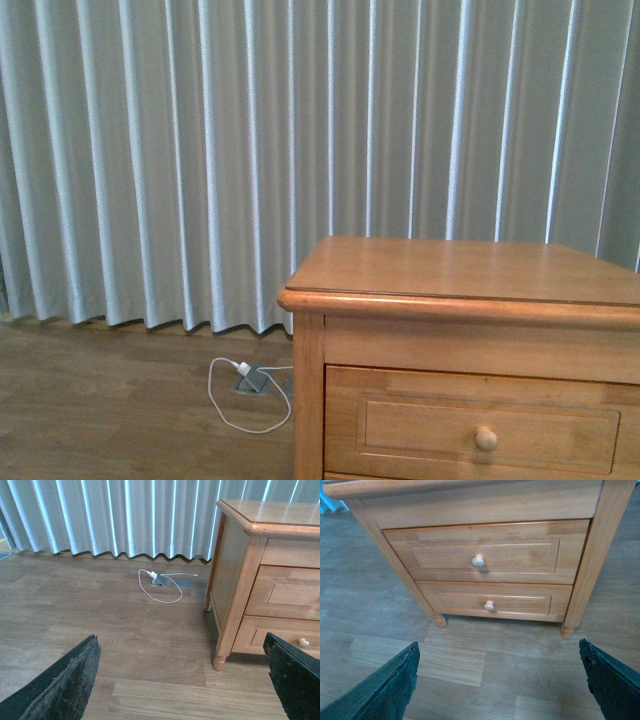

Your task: Put charger into drawer

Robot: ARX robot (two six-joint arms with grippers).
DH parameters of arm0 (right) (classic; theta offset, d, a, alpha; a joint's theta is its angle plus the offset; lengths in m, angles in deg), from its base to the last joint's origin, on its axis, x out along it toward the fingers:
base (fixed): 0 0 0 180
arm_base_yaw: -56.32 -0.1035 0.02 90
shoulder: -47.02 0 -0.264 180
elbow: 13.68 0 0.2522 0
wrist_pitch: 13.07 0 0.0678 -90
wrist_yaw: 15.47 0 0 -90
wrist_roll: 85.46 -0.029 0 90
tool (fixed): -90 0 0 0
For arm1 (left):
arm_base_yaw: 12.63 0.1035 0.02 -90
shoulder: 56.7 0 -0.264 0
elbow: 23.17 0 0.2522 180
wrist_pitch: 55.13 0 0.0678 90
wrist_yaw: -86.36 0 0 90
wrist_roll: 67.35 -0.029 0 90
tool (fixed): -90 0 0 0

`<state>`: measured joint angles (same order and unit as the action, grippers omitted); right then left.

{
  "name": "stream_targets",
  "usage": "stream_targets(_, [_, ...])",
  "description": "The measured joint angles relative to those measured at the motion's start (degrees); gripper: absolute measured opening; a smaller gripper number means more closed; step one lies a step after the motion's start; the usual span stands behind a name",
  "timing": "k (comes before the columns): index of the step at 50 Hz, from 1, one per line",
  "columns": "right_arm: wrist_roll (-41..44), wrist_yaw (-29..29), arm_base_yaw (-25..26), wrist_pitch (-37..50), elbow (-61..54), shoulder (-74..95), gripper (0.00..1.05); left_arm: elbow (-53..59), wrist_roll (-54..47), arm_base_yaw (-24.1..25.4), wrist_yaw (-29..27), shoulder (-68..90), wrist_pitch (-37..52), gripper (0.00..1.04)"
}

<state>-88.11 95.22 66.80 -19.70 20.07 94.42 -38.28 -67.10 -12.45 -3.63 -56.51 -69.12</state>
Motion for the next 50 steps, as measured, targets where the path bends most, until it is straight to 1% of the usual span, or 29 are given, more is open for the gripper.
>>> stream_targets(2, [0.8,0.9,1.7,-0.1,-1.0,-2.7,0.96,0.0,0.0,0.0,0.0,0.0,0.0,0.99])
stream_targets(5, [1.4,1.1,2.7,-0.3,-1.3,-4.3,0.96,0.0,0.0,0.0,0.0,0.0,0.0,0.99])
stream_targets(13, [1.9,1.1,3.1,-0.3,-1.4,-4.7,0.96,0.0,0.0,0.0,0.0,0.0,0.0,0.99])
stream_targets(14, [1.9,0.3,3.0,0.5,-1.7,-4.7,0.95,0.0,0.0,0.0,0.0,0.0,0.0,0.99])
stream_targets(15, [1.9,-0.9,2.5,2.6,-2.8,-4.7,0.92,0.0,0.0,0.0,0.0,0.0,0.0,0.99])
stream_targets(17, [2.0,-6.4,1.5,11.2,-5.7,-5.2,0.86,0.0,0.0,0.0,0.0,0.0,0.0,0.99])
stream_targets(19, [2.1,-9.6,0.5,17.9,-8.5,-6.0,0.78,0.0,0.0,0.0,0.0,0.0,0.0,0.99])
stream_targets(22, [2.1,-11.3,-0.3,21.6,-10.3,-7.4,0.69,0.0,0.0,0.0,0.0,0.0,0.0,0.99])
stream_targets(32, [2.3,-14.3,-3.7,20.5,-14.1,-13.4,0.32,0.0,0.0,0.0,0.0,0.0,0.0,0.99])
stream_targets(36, [2.4,-15.5,-4.7,19.4,-15.0,-15.2,0.2,0.0,0.0,0.0,0.0,0.0,0.0,0.99])
stream_targets(37, [2.4,-18.5,-6.3,18.7,-15.3,-16.2,0.14,0.0,0.0,0.0,0.0,0.0,0.0,0.99])
stream_targets(38, [2.4,-19.8,-7.7,18.3,-15.6,-17.0,0.1,0.0,0.0,0.0,0.0,0.0,0.0,0.99])
stream_targets(40, [2.4,-20.3,-9.4,17.6,-15.9,-18.2,0.02,0.0,0.0,0.0,0.0,0.0,0.0,0.99])
stream_targets(50, [2.6,-20.6,-10.3,14.3,-17.4,-23.0,0.01,0.0,0.0,0.0,0.0,0.0,0.0,0.99])
